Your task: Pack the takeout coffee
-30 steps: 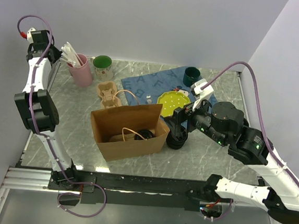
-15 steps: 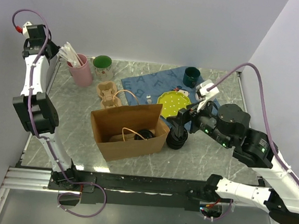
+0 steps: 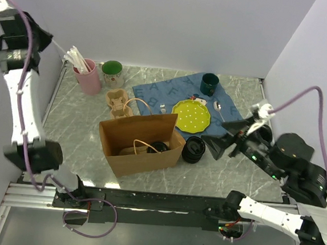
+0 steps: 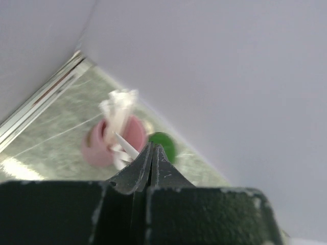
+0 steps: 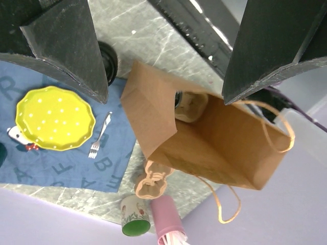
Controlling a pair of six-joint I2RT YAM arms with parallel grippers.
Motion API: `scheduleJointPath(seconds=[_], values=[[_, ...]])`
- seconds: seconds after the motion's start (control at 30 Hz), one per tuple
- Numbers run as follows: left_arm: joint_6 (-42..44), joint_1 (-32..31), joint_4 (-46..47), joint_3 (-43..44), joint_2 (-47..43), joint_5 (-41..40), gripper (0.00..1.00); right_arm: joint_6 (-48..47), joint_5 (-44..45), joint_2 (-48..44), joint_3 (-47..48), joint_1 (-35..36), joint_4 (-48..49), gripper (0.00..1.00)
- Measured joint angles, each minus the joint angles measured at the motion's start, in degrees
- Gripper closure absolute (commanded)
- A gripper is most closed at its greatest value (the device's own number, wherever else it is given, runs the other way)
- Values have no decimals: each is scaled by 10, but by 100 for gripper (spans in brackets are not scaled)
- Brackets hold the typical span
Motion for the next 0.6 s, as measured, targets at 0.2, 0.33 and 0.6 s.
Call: scheduleJointPath(seconds=[0.2,0.33,0.6], values=[[-21,0,-16,45,-134,102,99,28,-3,-32,13,0,-40,0],[-82,0,19,12,-256,207,99,31,-12,-39,18,0,-64,0],[-217,0,45,42,-347,369,99,22,-27,-55,40,0,-122,0]])
